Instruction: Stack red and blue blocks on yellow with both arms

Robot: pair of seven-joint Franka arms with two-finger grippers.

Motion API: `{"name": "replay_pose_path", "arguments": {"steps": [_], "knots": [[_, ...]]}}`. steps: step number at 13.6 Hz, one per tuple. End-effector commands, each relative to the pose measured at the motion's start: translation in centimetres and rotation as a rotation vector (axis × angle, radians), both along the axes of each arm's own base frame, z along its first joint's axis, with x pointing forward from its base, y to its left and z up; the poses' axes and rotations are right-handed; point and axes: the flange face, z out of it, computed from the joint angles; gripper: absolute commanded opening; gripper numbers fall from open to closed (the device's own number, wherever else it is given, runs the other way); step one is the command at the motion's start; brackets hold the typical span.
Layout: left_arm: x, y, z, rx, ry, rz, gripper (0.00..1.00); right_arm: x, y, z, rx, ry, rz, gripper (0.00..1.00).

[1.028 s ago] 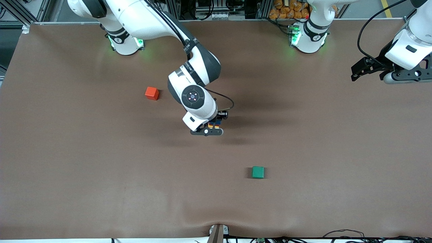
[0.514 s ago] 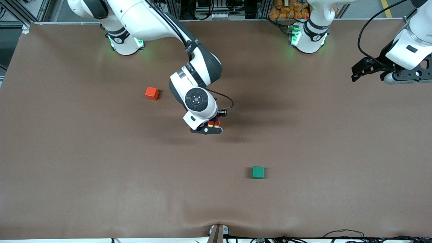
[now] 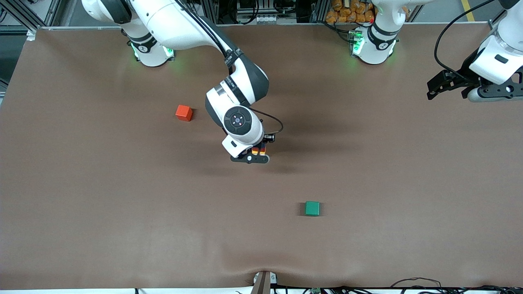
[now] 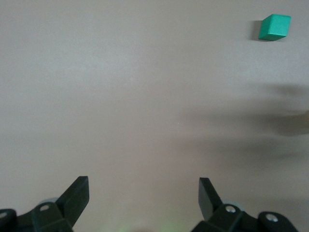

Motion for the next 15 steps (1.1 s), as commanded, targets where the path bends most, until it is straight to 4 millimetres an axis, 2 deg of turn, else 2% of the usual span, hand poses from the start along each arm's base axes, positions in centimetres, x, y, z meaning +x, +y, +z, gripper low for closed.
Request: {"name": "replay_pose_path", "arguments": {"steps": [1, 3, 5, 6, 8, 9, 10, 12, 14, 15], "knots": [[0.0, 0.2, 0.2, 0.005, -0.015, -0.007, 1.0, 0.1, 0.7, -0.2, -0.015, -0.023, 0.004, 1.0], [0.0, 0.3, 0.3, 0.004, -0.017, -0.005, 1.0, 0.2, 0.6, 0.1, -0.015, -0.022, 0.004, 1.0], [0.2, 0.2, 0.7, 0.003, -0.032, -0.007, 1.0, 0.8, -0.5, 1.4, -0.022, -0.002, -0.007, 1.0], [0.6, 0.2, 0.8, 0.002, -0.037, -0.008, 1.0, 1.1, -1.2, 3.2, -0.03, 0.021, -0.008, 1.0], [0.7, 0.2, 1.2, 0.001, -0.043, -0.008, 1.0, 3.9, -4.6, 7.3, -0.016, 0.062, -0.047, 1.0], [0.7, 0.2, 1.6, 0.001, -0.047, -0.009, 1.0, 4.3, -5.5, 9.1, -0.018, 0.072, -0.049, 1.0], [0.7, 0.2, 2.3, 0.001, -0.057, -0.01, 1.0, 4.7, -7.4, 11.0, -0.027, 0.091, -0.06, 1.0], [0.5, 0.1, 2.9, 0.001, -0.055, -0.009, 1.0, 5.8, -12.8, 16.5, -0.019, 0.103, -0.107, 1.0], [0.2, 0.0, 3.1, 0.004, -0.035, -0.015, 1.0, 6.8, -18.4, 19.0, -0.03, 0.149, -0.136, 1.0], [0.1, -0.3, 3.0, 0.005, -0.028, -0.018, 1.0, 7.2, -22.0, 20.9, -0.021, 0.16, -0.147, 1.0]]}}
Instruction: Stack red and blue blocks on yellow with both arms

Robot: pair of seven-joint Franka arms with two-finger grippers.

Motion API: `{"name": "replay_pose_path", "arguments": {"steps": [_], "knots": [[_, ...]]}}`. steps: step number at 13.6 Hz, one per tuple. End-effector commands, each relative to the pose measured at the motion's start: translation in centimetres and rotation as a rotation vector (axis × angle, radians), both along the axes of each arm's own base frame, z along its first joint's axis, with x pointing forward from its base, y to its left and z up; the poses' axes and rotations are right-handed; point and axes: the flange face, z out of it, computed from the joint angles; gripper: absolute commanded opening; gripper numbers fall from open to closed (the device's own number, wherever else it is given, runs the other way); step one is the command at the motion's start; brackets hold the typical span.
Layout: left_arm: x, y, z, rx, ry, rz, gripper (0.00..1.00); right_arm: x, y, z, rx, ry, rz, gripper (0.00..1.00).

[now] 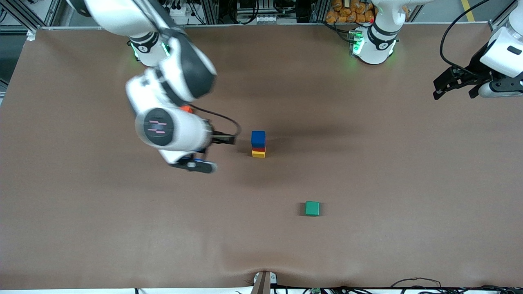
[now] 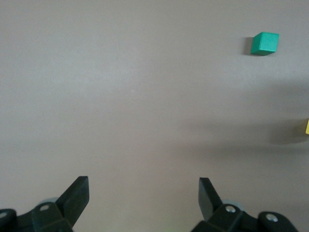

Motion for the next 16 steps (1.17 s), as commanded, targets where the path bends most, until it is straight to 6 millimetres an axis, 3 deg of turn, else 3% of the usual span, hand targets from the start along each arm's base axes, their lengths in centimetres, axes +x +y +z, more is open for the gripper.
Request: {"name": "replay_pose_path", "arguments": {"steps": [1, 3, 5, 7, 8, 10, 11, 12, 13, 16], "knots": [[-0.2, -0.5, 0.6, 0.009, 0.016, -0.019, 1.0, 0.5, -8.3, 4.6, 0.022, 0.029, -0.032, 1.0], [0.0, -0.8, 1.7, 0.008, -0.006, -0.023, 1.0, 0.7, -15.5, 7.3, 0.021, 0.048, -0.071, 1.0], [-0.1, -0.9, 2.2, 0.008, 0.0, -0.023, 1.0, 0.8, -24.3, 10.4, 0.018, -0.015, -0.048, 1.0], [-0.5, -1.3, 2.6, 0.011, 0.013, -0.03, 1.0, -0.1, -29.8, 13.1, -0.022, -0.079, 0.017, 1.0], [-0.5, -1.5, 2.6, 0.012, 0.015, -0.048, 1.0, -1.1, -30.4, 15.0, -0.073, -0.111, 0.013, 1.0], [-0.5, -1.6, 2.7, 0.017, 0.017, -0.08, 1.0, -2.8, -30.4, 16.7, -0.148, -0.141, 0.027, 1.0], [-0.5, -1.7, 2.7, 0.017, 0.017, -0.081, 1.0, -4.0, -31.8, 16.9, -0.161, -0.174, 0.028, 1.0], [-0.6, -1.8, 3.0, 0.017, 0.014, -0.08, 1.0, -5.5, -34.0, 16.6, -0.149, -0.218, 0.01, 1.0], [-0.7, -2.2, 3.0, 0.016, 0.021, -0.078, 1.0, -7.2, -34.7, 15.9, -0.139, -0.263, 0.022, 1.0], [-0.7, -2.4, 3.0, 0.018, 0.02, -0.081, 1.0, -11.1, -34.6, 13.5, -0.124, -0.287, 0.034, 1.0]]}}
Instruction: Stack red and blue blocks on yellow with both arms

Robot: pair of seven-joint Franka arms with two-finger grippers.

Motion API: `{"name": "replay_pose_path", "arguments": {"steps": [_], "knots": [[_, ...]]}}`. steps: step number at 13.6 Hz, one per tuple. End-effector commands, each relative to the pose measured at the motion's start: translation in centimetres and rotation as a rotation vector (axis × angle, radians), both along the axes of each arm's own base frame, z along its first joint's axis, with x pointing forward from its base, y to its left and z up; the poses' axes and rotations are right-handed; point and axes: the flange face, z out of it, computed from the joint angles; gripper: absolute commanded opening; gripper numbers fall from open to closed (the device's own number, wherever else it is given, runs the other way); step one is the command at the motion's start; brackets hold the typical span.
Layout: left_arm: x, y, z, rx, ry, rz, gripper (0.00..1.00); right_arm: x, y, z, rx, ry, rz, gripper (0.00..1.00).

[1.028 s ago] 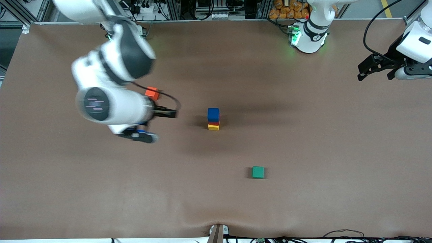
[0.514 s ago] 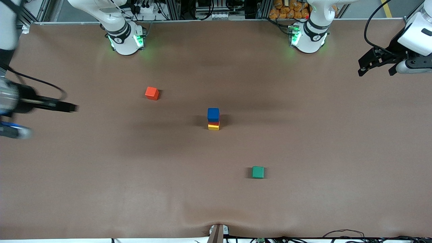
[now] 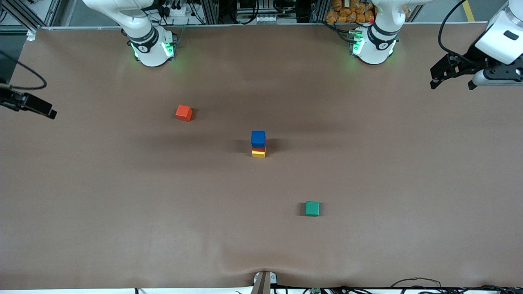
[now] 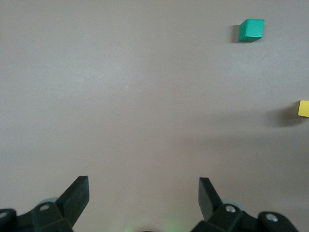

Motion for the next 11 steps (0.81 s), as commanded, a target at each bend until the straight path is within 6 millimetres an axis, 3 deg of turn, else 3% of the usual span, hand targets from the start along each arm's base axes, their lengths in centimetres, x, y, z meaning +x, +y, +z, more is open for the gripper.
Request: {"name": "replay_pose_path", "arguments": {"steps": [1, 3, 6, 8, 11], "knots": [[0.1, 0.0, 0.6, 0.007, 0.005, -0.004, 1.0, -4.5, 0.3, -2.1, -0.005, 0.005, 0.029, 1.0], [0.1, 0.2, 0.7, 0.003, 0.003, 0.001, 1.0, -4.2, 0.5, -2.0, 0.005, 0.005, 0.056, 1.0], [0.1, 0.6, 0.8, -0.008, 0.003, 0.011, 1.0, -2.7, 0.5, 2.6, -0.01, 0.021, 0.055, 1.0], [0.2, 0.7, 0.8, -0.007, 0.003, 0.014, 1.0, -2.4, 0.7, 3.5, -0.013, 0.045, 0.044, 1.0], [0.2, 1.0, 1.1, 0.0, -0.005, 0.017, 1.0, -2.3, -2.4, 3.3, 0.002, 0.029, -0.001, 1.0]]}}
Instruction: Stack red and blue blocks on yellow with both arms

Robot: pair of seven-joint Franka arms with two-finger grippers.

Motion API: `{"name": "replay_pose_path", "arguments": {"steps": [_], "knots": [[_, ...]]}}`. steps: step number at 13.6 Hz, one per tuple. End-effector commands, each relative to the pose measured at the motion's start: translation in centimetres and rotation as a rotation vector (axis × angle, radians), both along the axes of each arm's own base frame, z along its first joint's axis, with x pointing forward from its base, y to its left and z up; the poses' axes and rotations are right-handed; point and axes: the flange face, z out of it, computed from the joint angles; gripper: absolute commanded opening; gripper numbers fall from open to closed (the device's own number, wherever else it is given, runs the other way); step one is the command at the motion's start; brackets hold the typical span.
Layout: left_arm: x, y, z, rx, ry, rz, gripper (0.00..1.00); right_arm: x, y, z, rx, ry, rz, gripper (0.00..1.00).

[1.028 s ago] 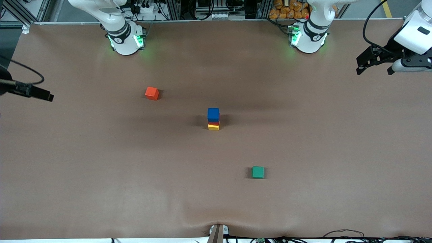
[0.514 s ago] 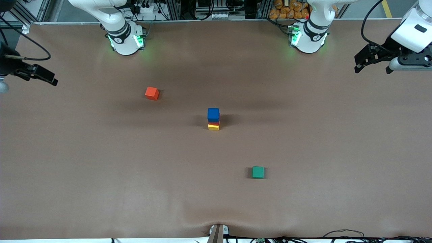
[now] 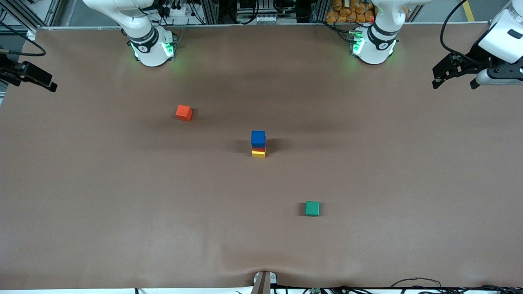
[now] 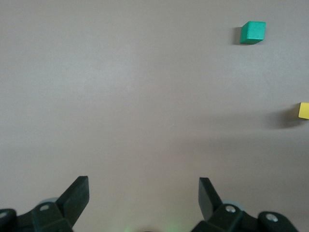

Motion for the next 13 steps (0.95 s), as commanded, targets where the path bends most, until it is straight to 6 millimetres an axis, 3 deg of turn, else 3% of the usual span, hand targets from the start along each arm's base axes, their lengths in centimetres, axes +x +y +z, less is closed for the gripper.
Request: {"name": "replay_pose_path", "arguments": {"steps": [1, 7, 13], "knots": [[0.2, 0.3, 0.8, 0.002, 0.0, 0.002, 1.0, 1.0, -2.6, 0.1, -0.002, -0.023, -0.021, 1.0], [0.1, 0.1, 0.6, 0.005, 0.015, -0.004, 1.0, 1.3, -1.5, 0.4, 0.027, -0.052, 0.033, 1.0], [1.4, 0.2, 0.4, 0.0, 0.021, -0.003, 1.0, 1.4, -2.2, 0.3, 0.044, -0.063, 0.2, 1.0]]}}
